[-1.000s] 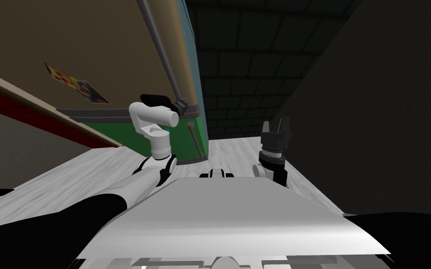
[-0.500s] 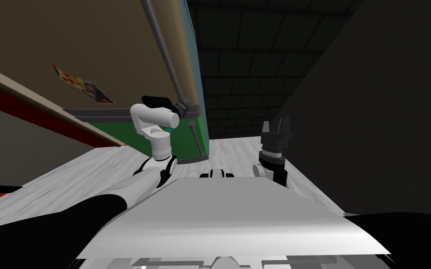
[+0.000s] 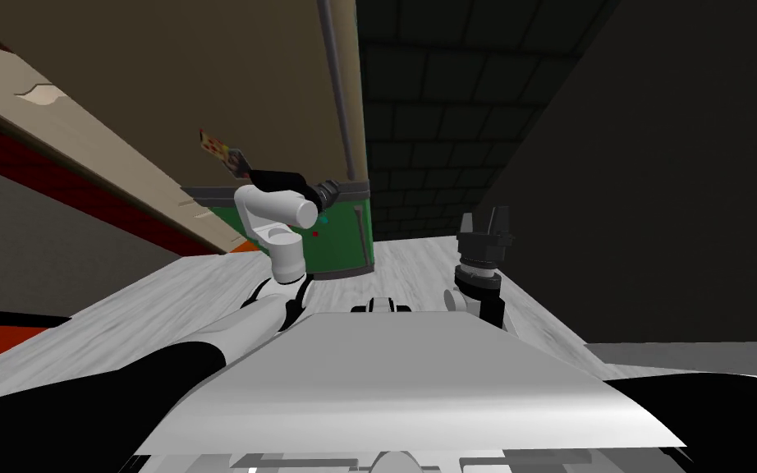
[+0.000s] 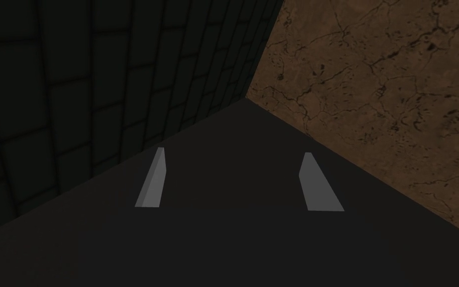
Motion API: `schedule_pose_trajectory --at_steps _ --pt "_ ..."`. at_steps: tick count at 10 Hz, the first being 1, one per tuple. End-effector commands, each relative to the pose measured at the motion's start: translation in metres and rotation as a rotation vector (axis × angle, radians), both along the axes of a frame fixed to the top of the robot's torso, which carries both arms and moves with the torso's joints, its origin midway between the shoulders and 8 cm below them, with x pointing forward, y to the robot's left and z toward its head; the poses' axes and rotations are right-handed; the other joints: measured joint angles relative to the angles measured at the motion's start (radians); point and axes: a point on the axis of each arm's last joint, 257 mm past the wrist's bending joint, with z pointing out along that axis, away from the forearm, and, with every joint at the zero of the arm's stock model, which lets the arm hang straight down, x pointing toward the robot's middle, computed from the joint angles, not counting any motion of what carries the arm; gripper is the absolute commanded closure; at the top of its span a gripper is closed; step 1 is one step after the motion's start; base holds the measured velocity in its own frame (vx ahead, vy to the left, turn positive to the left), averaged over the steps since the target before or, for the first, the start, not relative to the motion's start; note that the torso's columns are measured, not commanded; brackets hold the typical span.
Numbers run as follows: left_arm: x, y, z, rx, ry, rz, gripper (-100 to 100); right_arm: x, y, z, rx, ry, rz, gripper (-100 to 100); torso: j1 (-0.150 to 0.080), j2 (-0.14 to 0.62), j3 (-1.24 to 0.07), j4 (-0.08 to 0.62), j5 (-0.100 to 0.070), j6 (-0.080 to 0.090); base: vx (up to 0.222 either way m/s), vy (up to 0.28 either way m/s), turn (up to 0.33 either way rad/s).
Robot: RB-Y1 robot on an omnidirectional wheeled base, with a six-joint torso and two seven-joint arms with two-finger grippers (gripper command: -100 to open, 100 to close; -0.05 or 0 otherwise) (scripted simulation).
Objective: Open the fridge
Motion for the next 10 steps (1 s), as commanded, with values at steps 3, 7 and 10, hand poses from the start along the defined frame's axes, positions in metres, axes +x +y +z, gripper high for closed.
schedule_pose_trajectory --at_steps 3,7,10 --pt "-0.012 -0.043 0.003 -0.001 -0.002 -0.131 100 0.000 0.000 0.000 0.000 0.000 0.000 0 -0.002 0.003 0.002 0.001 -0.001 0.000 -0.324 0.170 -0.025" --pt "-0.018 -0.061 0.003 -0.003 -0.005 -0.185 100 0.000 0.000 0.000 0.000 0.000 0.000 0 -0.003 -0.006 -0.004 -0.002 -0.001 0.000 -0.247 0.191 -0.019" --pt "-0.017 -0.062 0.023 0.026 -0.022 -0.188 -100 0.000 0.000 0.000 0.000 0.000 0.000 0 -0.008 -0.012 -0.008 -0.004 -0.003 0.000 0.123 -0.023 -0.043"
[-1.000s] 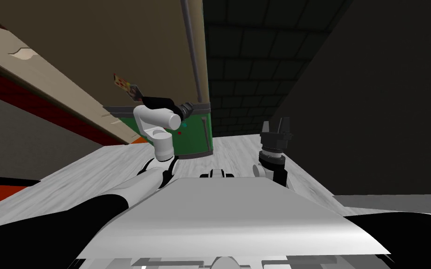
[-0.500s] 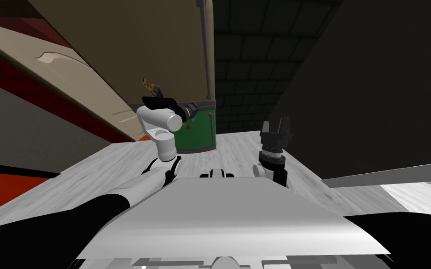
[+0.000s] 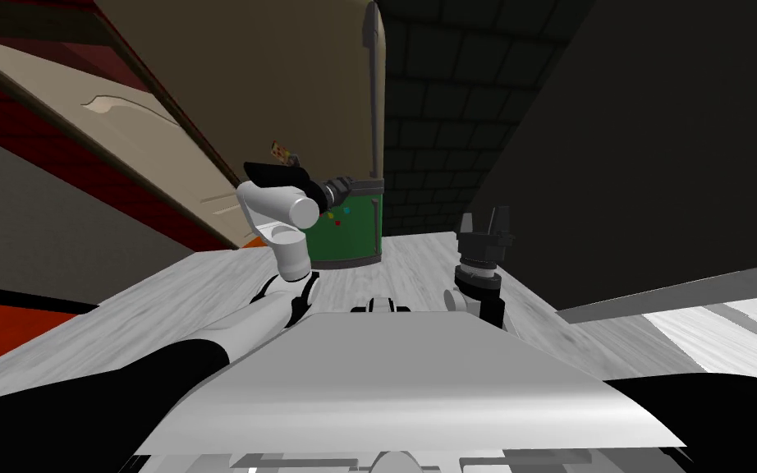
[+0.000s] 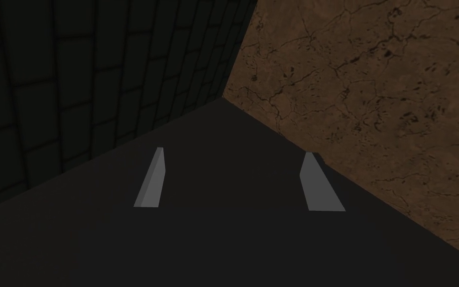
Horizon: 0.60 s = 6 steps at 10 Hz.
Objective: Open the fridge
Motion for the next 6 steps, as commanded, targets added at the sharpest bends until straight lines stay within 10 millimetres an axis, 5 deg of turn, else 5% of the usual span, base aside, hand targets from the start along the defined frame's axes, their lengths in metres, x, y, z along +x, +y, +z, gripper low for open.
schedule_pose_trajectory --at_steps 1,6 --pt "0.000 0.000 0.015 0.020 -0.015 -0.001 -100 0.000 0.000 0.000 0.000 0.000 0.000 0 0.005 0.005 0.003 0.001 0.002 0.000 0.186 -0.019 -0.045" --pt "0.001 0.001 0.047 0.059 -0.046 0.002 -100 0.000 0.000 0.000 0.000 0.000 0.000 0 0.007 0.015 0.010 0.005 0.002 0.000 0.167 -0.024 -0.043"
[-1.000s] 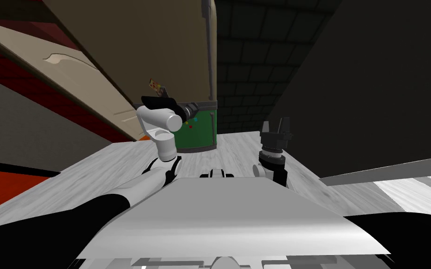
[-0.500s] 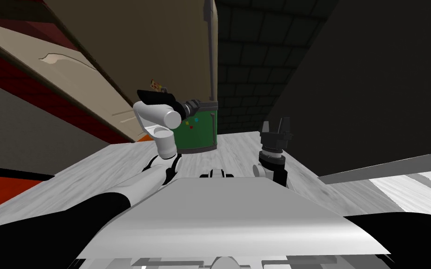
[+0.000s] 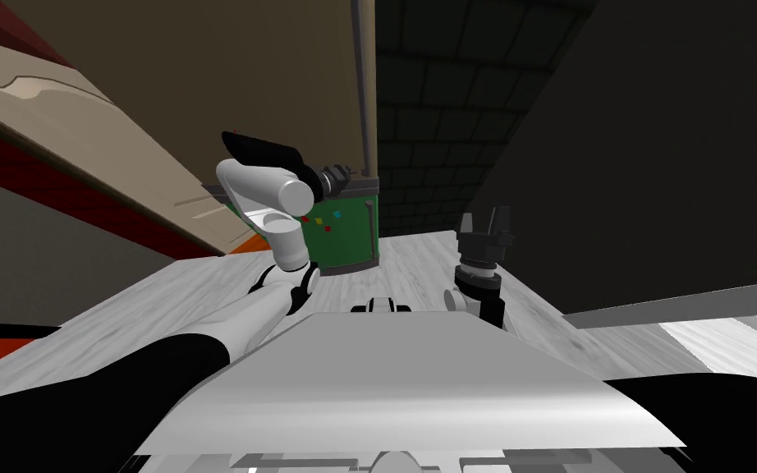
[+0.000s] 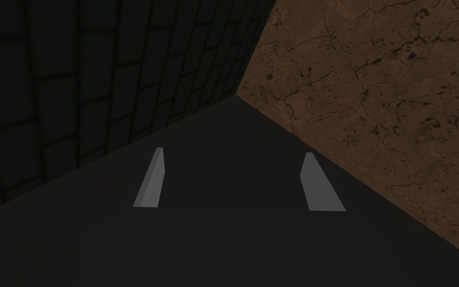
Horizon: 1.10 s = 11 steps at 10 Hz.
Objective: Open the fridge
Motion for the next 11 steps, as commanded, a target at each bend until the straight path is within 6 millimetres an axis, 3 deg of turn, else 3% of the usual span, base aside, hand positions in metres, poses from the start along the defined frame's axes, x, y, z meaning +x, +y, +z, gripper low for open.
schedule_pose_trajectory --at_steps 1,11 --pt "0.000 0.001 0.018 0.020 -0.015 0.003 -100 0.000 0.000 0.000 0.000 0.000 0.000 0 0.001 -0.001 0.000 0.000 0.000 0.000 0.156 -0.013 -0.055" --pt "-0.007 0.004 0.080 0.077 -0.073 0.015 -100 0.000 0.000 0.000 0.000 0.000 0.000 0 0.000 -0.001 -0.001 0.000 0.000 0.000 0.157 -0.020 -0.042"
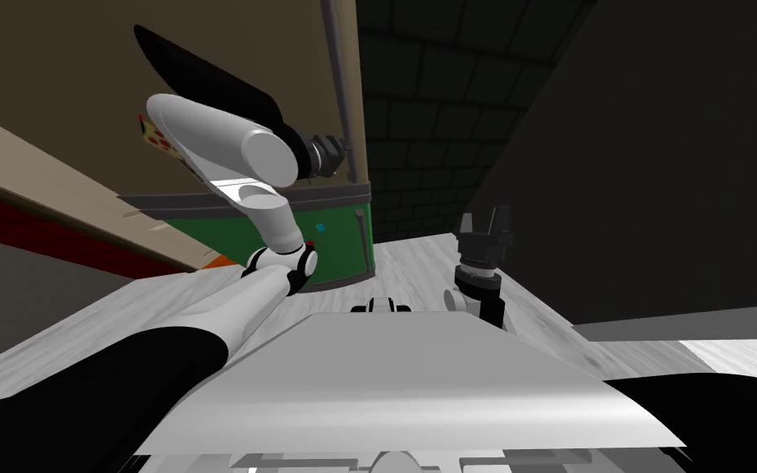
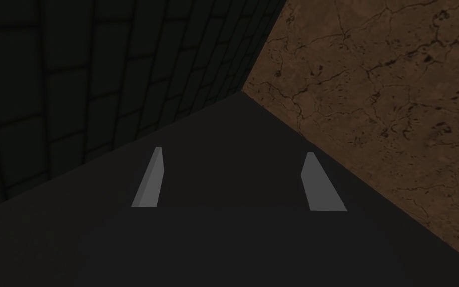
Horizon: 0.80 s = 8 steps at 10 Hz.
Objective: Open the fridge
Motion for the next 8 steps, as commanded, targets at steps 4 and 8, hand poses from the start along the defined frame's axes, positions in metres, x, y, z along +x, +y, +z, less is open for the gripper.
schedule_pose_trajectory --at_steps 4,8 --pt "-0.007 0.003 0.037 0.028 -0.032 0.010 -100 0.000 0.000 0.000 0.000 0.000 0.000 0 0.000 -0.001 -0.001 0.000 0.000 0.000 0.159 -0.019 -0.038" --pt "-0.013 -0.009 0.035 0.021 -0.030 -0.028 100 0.000 0.000 0.000 0.000 0.000 0.000 0 0.001 0.003 0.003 0.000 0.001 -0.002 0.002 0.020 -0.008"
